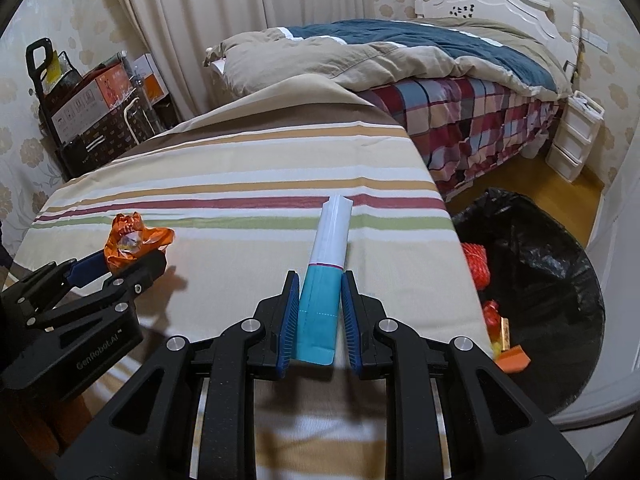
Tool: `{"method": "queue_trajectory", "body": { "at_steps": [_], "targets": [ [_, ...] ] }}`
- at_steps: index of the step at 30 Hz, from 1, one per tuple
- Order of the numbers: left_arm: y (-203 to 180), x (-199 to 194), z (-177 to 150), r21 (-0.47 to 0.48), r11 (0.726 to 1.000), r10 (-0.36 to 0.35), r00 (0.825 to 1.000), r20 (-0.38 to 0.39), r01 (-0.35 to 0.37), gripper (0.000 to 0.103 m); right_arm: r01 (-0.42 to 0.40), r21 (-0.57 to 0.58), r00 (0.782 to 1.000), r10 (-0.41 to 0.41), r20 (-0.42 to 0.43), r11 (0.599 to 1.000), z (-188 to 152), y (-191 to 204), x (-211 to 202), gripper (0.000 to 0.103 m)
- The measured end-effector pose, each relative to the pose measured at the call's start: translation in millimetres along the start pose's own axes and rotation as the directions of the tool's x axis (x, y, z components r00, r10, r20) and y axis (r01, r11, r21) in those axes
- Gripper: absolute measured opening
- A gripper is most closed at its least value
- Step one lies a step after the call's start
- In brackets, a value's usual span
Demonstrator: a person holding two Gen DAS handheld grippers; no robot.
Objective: Collect trash
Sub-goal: 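Carry the snack bag and tube over the bin while opening both tools to drop them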
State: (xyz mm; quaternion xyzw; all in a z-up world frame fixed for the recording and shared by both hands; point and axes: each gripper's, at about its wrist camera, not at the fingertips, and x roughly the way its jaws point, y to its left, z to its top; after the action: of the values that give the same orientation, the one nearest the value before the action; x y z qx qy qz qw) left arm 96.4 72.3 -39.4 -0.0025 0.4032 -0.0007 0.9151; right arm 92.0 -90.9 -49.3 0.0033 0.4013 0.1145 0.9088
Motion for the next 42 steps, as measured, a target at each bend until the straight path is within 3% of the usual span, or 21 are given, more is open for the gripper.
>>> {"method": "queue_trajectory", "body": {
  "at_steps": [25, 42],
  "targets": [
    [-63.3, -56.6, -39.4, 0.077, 0.995, -0.064, 0.995, 0.078, 0.058, 0.053, 0.048, 0.079, 0.996, -0.054, 0.071, 0.996, -54.8, -51.9, -71.1, 0.021],
    [-143.7, -53.5, -20.3, 0.196, 0.973, -0.148, 0.982, 0.118, 0.123, 0.053, 0.135, 0.173, 0.982, -0.155, 0.108, 0.976, -52.4, -127.1, -87.9, 0.021]
  ]
}}
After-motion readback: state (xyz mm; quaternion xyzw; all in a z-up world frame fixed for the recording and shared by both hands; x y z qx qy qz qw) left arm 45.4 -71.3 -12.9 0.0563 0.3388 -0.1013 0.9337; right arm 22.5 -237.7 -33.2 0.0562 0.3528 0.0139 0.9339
